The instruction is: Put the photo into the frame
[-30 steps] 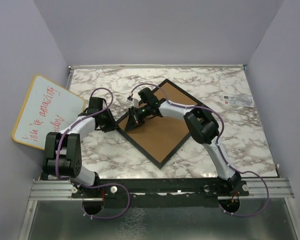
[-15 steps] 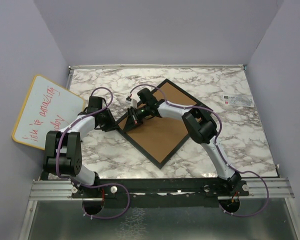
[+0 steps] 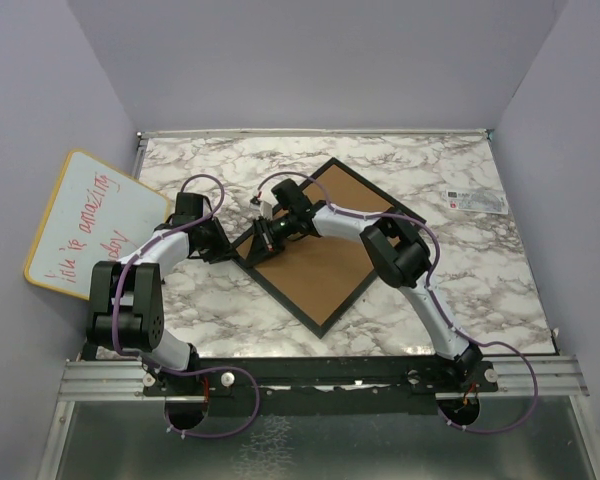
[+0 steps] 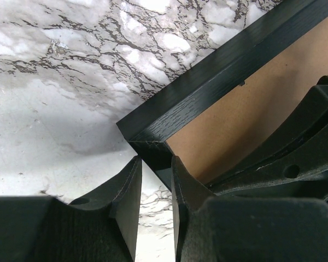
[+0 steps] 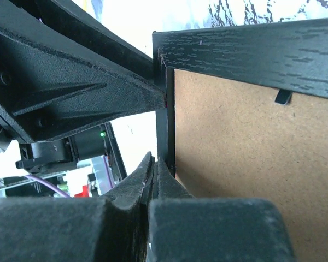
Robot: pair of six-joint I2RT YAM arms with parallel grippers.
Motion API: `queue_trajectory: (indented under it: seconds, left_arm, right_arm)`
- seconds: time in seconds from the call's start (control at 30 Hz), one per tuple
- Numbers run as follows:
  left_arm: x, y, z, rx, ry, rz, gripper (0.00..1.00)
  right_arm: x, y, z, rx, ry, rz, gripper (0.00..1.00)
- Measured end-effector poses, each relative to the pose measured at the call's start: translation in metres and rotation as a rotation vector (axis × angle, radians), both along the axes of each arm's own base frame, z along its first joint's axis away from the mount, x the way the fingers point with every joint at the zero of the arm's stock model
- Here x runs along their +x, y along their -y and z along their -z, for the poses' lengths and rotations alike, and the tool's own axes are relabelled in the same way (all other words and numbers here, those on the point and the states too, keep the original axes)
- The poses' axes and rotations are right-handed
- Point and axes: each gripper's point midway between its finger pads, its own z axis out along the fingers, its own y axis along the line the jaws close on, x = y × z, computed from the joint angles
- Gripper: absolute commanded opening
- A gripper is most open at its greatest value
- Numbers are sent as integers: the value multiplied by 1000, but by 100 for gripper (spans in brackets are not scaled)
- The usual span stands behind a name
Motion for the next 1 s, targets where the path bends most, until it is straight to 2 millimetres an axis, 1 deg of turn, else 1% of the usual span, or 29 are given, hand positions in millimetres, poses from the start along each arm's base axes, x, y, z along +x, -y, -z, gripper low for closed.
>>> queue_trajectory:
  seconds: [0.27, 0.57, 1.0]
  left_arm:
    - [0, 0, 0, -3, -1, -2, 26]
    - [0, -2, 0, -5, -2, -6, 24]
    - [0, -3, 1, -10, -2, -10, 24]
  right_arm:
    - [2, 1, 3, -17, 14, 11, 1]
    - [7, 6, 5, -16, 13, 25, 1]
    - [13, 11, 7, -55, -27, 85, 1]
